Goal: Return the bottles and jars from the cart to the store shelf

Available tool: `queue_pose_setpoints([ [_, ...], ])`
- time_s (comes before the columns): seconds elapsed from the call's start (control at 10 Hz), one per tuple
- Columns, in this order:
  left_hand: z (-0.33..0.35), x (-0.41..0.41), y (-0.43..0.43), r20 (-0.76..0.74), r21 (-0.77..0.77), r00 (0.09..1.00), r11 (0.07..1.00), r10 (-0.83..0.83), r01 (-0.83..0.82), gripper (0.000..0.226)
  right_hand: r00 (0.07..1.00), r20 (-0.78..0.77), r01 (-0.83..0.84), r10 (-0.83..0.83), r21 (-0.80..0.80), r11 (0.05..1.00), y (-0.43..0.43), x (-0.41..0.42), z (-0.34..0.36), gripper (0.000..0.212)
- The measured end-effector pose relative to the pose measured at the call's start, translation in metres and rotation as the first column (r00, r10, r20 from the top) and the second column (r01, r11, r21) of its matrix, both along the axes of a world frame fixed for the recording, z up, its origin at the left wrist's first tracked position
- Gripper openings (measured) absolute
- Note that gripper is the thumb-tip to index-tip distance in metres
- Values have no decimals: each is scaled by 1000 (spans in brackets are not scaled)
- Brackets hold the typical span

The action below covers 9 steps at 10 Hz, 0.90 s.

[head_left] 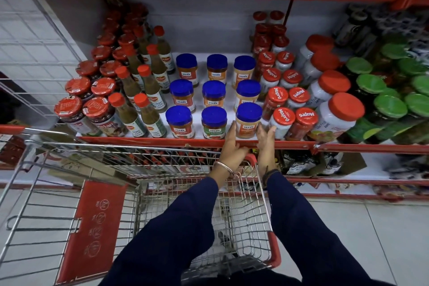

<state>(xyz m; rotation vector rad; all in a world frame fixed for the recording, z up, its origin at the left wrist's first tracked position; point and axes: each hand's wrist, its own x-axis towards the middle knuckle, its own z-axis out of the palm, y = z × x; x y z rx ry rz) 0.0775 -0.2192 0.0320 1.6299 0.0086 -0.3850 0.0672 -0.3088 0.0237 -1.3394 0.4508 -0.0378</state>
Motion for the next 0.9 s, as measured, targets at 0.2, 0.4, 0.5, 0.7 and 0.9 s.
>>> queue_pose_setpoints([
  [0.2,-1,0,9,-83,-42,996,999,-34,31,86,999,20,-26,27,-53,998,-6,-8,2,77],
  [0.4,3,-7,12,-97,-55,994,998,-40,35,81,999,22,-45,47,-69,997,-10,-12,4,94],
  [0.5,3,-5,15,-100,-70,994,997,-41,34,80,999,-1,-38,38,-88,995,-11,-11,4,89],
  [0.7,11,-14,24,-31,-39,997,997,-66,65,71,1000,-3,-28,28,-118,993,-14,-24,6,80],
  [0.9,66,-28,60,282,58,959,998,-9,-7,44,974,-150,118,-169,-299,947,-23,-116,-8,47],
])
